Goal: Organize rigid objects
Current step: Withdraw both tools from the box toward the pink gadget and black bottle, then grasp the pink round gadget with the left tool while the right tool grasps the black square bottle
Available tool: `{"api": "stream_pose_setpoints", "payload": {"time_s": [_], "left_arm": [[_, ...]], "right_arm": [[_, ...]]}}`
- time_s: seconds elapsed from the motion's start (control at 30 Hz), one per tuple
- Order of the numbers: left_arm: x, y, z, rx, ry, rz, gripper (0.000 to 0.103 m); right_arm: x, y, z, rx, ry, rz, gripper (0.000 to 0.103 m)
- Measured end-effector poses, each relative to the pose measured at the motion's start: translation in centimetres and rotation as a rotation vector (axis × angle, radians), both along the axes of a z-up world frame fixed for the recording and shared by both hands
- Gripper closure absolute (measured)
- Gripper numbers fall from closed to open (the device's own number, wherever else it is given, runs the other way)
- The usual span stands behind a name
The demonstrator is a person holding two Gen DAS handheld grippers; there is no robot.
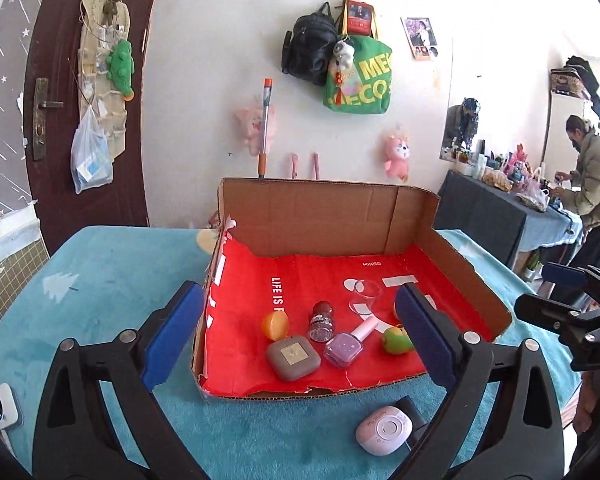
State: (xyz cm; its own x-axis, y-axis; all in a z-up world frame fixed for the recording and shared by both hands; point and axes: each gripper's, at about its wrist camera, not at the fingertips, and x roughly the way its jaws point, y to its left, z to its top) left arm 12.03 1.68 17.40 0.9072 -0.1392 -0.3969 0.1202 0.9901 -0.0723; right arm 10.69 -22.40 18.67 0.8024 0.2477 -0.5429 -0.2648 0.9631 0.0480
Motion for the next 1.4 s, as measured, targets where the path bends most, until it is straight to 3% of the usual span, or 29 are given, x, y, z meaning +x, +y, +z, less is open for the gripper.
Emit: {"api": "stream_pose_setpoints", "payload": {"time_s": [0.13,0.33,0.73,1.0,1.4], "left_arm": [[-2.3,-0.6,-1.5,0.025,-0.035,0.032,0.005],[-4.3,-1.3,-5.0,0.042,-0.015,0.053,0.005],[-4.3,-1.9,-10.8,0.076,0.125,0.078,0.005],[-4.4,-2.4,-11.7,0.086,0.153,0.075,0.005],[-3.8,-1.4,-11.2,0.083,0.180,0.088,0.005]], "right_arm": [[-2.7,-1.2,-1.1,0.029,-0.023,-0.052,0.000],[-5.2,-2.3,-4.2,0.040,-0.019,-0.123,0.000],[-5.4,-2.2,-10.5,0.001,0.063,-0.189,0.000],[-5.0,-2.0,-12.6,-0.001,0.103,-0.194,0.000],[-4.6,-1.0,-12.6,0.010,0.124,-0.157,0.000]]}}
